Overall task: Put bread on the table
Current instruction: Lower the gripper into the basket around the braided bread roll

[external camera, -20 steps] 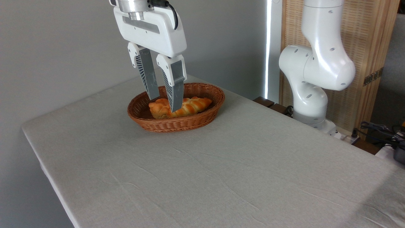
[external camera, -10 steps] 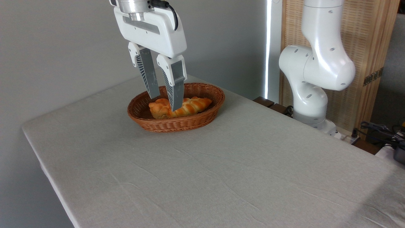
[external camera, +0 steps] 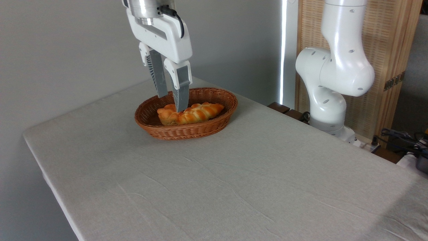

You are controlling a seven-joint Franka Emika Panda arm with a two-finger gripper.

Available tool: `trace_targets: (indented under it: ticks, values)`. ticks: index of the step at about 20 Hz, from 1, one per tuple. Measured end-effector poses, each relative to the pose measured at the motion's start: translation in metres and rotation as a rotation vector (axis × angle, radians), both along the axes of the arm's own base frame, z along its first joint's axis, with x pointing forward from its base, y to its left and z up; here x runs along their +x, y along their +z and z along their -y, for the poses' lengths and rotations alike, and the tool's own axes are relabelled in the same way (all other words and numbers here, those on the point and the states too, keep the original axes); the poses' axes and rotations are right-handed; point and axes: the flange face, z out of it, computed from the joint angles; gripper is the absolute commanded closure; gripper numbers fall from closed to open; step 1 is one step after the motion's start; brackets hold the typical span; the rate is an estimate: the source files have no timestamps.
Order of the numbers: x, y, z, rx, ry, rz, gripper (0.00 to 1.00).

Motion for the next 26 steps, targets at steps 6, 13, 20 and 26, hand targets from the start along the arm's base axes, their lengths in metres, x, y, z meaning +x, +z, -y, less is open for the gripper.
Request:
trace_targets:
  ticks: [6,13,20,26]
  values:
    - [-0.061,-0.048,0.050,-0.011,-0.097,-0.081,0.00]
    - [-0.125,-0.103,0.090,-0.046,-0.153,-0.113,0.00]
    - [-0.161,-0.156,0.143,-0.019,-0.139,-0.039,0.00]
    - [-0.160,-0.171,0.143,-0.035,-0.130,-0.012,0.00]
